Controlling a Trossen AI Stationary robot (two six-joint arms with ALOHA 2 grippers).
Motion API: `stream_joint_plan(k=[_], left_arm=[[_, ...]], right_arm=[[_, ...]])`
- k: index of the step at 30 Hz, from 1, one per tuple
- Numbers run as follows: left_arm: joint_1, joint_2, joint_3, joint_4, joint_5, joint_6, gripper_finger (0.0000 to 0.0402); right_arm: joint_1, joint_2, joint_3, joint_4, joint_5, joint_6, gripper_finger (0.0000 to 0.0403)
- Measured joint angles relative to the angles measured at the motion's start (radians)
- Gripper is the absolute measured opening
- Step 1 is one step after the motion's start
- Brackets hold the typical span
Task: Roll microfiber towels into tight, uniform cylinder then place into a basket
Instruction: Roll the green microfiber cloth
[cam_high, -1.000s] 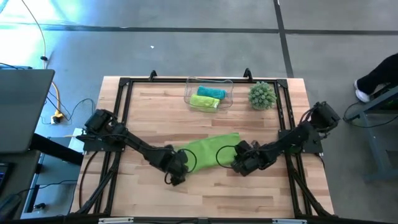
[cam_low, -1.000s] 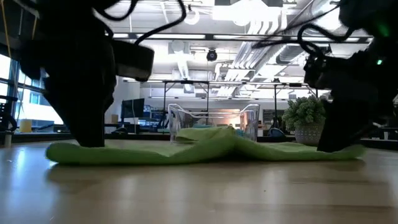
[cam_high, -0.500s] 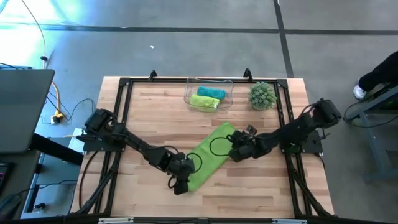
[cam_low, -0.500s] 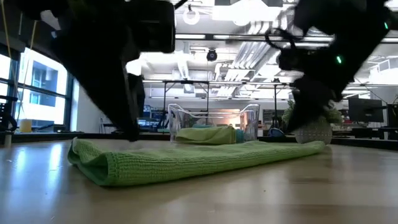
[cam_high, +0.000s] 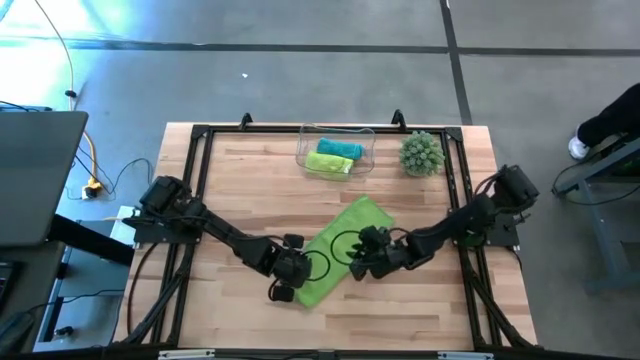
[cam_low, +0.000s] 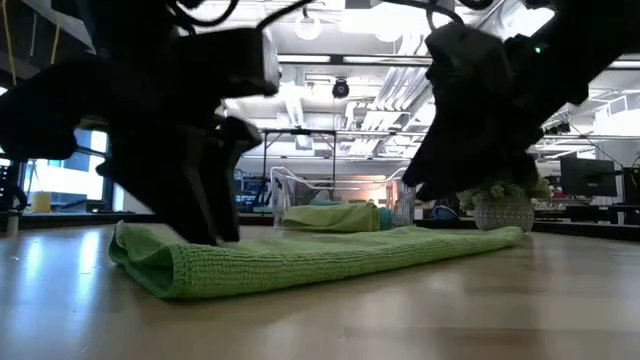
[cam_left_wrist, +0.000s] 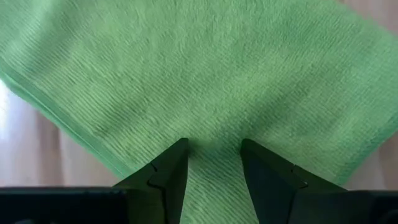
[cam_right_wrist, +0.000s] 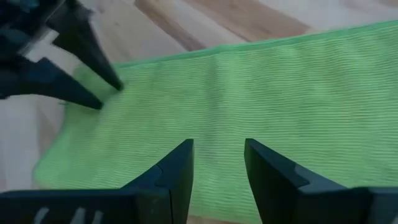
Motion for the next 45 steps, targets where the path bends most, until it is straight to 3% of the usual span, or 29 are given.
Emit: stream_joint_plan(k=[13,19,22,27,36,45], left_arm=[[-0.041,0.065,0.004,0.103,0.053,-0.151,0.014],[-0.081,0.072,-0.002,0.295,0.143,-0.066,0.014],[-0.093,0.071,-0.001,0.319,0.115,-0.011,0.014],[-0.093,0.058,0.004,0.284,0.073,0.027,0.014],[-0.063,0.009,0.034,0.188,0.024,0.051,0.014],[-0.031,0.038,0.034,0.188,0.041,0.082,0.014]], right_arm=[[0.009,0.089,0.004,-0.116,-0.016,0.043,0.0135],[-0.012,0.083,0.006,-0.225,0.016,-0.124,0.0135],[-0.03,0.08,0.005,-0.253,0.033,-0.192,0.0135],[-0.04,0.024,0.017,-0.315,-0.029,-0.186,0.0135],[0.032,-0.039,0.073,-0.241,-0.035,-0.069,0.0135],[0.13,0.035,0.071,-0.06,-0.018,-0.043,0.0135]])
